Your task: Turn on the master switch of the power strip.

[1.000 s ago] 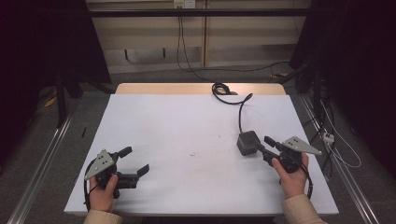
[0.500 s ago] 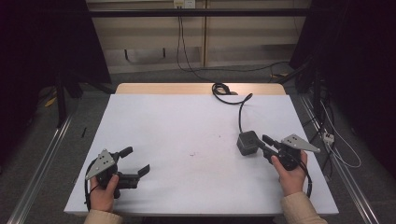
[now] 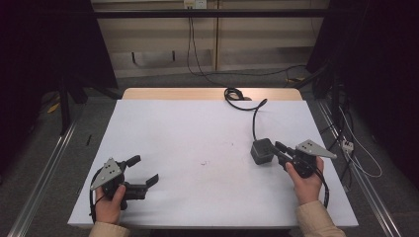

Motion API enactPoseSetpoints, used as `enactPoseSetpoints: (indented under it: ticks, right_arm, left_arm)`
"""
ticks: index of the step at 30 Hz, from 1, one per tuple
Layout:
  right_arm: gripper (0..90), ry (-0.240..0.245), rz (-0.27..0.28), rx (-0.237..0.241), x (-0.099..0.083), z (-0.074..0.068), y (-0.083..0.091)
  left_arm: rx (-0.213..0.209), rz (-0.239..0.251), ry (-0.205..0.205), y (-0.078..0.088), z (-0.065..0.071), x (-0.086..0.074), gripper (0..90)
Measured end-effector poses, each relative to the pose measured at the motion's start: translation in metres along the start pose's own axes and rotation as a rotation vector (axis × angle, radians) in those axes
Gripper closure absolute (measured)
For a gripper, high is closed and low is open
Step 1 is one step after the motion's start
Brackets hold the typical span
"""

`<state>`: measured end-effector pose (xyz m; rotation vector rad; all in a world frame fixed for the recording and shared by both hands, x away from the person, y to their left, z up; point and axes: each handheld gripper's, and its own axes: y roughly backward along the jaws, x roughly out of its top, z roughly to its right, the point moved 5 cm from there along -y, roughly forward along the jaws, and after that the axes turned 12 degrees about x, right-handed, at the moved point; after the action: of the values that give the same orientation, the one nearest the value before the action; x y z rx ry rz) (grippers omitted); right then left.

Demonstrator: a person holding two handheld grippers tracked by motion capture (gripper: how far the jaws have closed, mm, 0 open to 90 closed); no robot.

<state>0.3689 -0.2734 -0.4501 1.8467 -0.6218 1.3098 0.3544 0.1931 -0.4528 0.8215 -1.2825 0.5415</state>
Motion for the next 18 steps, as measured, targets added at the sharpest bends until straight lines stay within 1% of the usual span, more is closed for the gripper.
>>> enactPoseSetpoints:
  ticks: [18]
  right_arm:
    - [82.6, 0.011, -0.011, -0.003, 0.002, 0.0022, -0.0035]
  left_arm:
    - [-0.004, 0.0, -0.003, -0.0006, 0.0008, -0.0001, 2.7]
